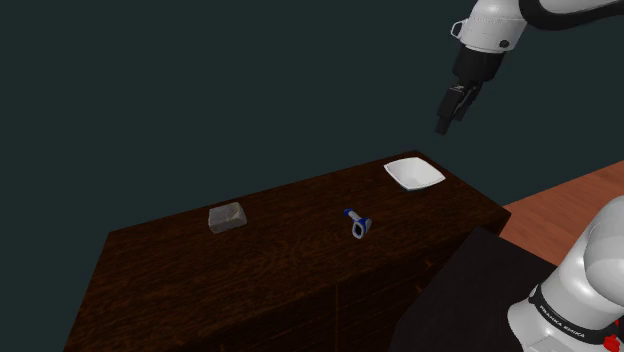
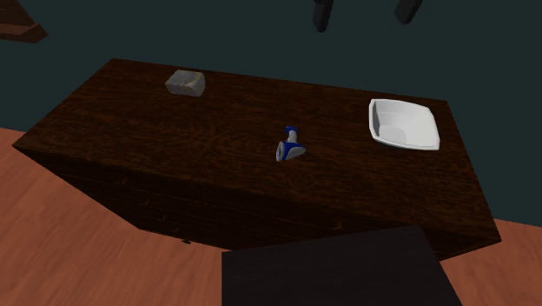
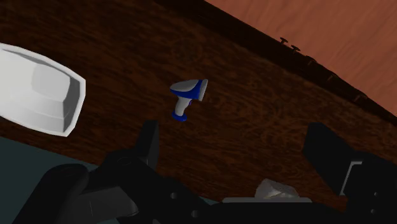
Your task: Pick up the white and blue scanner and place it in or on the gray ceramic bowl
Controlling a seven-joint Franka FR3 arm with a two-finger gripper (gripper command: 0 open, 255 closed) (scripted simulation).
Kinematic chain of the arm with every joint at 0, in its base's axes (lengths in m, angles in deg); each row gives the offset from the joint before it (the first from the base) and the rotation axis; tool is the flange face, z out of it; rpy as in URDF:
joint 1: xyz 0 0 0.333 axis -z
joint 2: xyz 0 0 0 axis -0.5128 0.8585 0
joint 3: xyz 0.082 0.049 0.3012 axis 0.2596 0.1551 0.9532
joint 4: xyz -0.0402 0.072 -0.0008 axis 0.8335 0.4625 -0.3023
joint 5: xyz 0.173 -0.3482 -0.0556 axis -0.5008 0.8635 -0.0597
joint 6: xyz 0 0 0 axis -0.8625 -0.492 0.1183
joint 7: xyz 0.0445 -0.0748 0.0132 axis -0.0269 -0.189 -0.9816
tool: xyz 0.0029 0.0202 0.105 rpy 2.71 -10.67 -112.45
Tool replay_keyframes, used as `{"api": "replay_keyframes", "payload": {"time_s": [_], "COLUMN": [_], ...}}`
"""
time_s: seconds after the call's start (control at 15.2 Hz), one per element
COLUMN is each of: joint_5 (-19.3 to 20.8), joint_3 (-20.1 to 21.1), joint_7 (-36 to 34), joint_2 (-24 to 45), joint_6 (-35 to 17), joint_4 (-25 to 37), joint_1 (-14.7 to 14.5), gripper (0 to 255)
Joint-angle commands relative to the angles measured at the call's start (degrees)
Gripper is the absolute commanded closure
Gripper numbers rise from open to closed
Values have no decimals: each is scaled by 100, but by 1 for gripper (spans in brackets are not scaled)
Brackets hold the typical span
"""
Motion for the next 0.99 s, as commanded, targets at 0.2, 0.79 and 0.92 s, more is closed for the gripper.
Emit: {"api": "replay_keyframes", "payload": {"time_s": [0.2,0.79,0.92], "joint_5": [-7,-1,9], "joint_3": [28,102,114], "joint_7": [-53,-221,-261], "joint_2": [429,2014,2414], "joint_6": [-481,-1848,-2122], "joint_4": [-164,-283,-233], "joint_1": [26,105,122], "gripper": [0,0,0]}}
